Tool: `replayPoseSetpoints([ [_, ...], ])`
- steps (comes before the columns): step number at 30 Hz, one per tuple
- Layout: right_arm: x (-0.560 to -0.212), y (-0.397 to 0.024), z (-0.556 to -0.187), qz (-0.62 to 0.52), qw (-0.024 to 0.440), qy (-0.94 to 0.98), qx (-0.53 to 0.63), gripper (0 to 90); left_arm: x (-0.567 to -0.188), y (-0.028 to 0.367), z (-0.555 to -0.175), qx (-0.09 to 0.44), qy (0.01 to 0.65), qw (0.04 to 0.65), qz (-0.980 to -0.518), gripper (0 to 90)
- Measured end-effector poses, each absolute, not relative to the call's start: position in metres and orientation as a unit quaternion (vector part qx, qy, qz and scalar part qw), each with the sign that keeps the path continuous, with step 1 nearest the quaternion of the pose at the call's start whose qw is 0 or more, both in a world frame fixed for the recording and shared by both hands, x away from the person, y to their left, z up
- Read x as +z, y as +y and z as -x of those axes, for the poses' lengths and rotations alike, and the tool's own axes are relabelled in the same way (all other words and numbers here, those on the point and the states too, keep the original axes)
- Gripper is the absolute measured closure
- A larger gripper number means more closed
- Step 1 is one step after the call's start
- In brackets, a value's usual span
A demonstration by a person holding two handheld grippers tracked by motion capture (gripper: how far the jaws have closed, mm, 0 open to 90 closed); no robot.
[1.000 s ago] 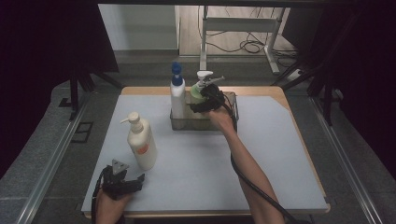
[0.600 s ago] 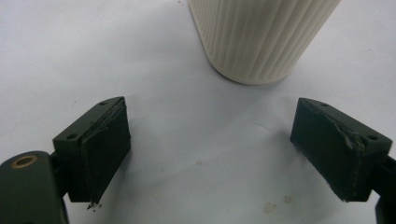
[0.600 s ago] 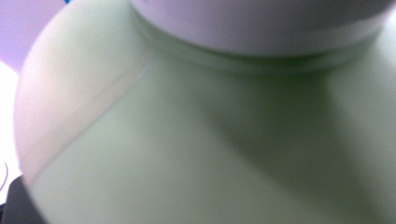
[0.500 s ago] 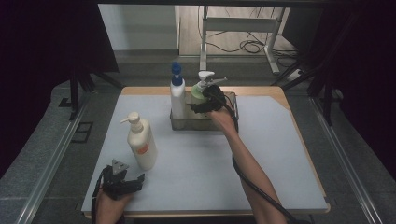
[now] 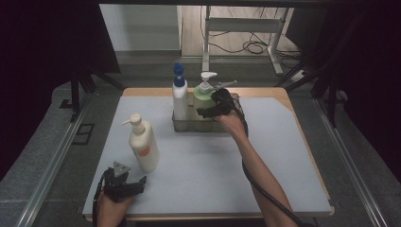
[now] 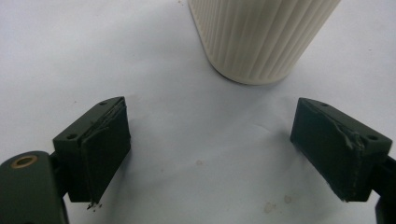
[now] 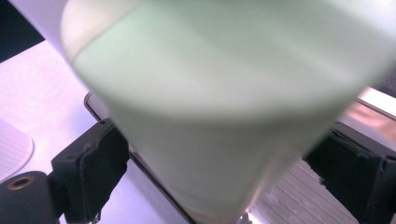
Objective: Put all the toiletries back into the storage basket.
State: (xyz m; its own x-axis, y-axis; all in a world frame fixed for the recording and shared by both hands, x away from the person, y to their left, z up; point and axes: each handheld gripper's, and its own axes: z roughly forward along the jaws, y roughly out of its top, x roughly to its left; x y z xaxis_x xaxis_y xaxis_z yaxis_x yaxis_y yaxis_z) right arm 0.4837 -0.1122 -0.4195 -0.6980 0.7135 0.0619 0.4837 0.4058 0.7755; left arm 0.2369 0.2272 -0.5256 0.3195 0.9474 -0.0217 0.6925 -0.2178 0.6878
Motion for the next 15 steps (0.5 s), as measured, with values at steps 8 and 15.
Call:
replayPoseSetpoints([
  [8, -0.419, -0.127, -0.477, -0.357, 0.14, 0.834, 0.397, 11.6, -0.526, 0.227, -0.237, 0.207, 0.545, 0.307, -0.752, 11.7],
  [15, -0.42, -0.137, -0.473, -0.357, 0.134, 0.841, 0.385, 14.7, -0.526, 0.227, -0.237, 0.207, 0.546, 0.308, -0.751, 11.7],
])
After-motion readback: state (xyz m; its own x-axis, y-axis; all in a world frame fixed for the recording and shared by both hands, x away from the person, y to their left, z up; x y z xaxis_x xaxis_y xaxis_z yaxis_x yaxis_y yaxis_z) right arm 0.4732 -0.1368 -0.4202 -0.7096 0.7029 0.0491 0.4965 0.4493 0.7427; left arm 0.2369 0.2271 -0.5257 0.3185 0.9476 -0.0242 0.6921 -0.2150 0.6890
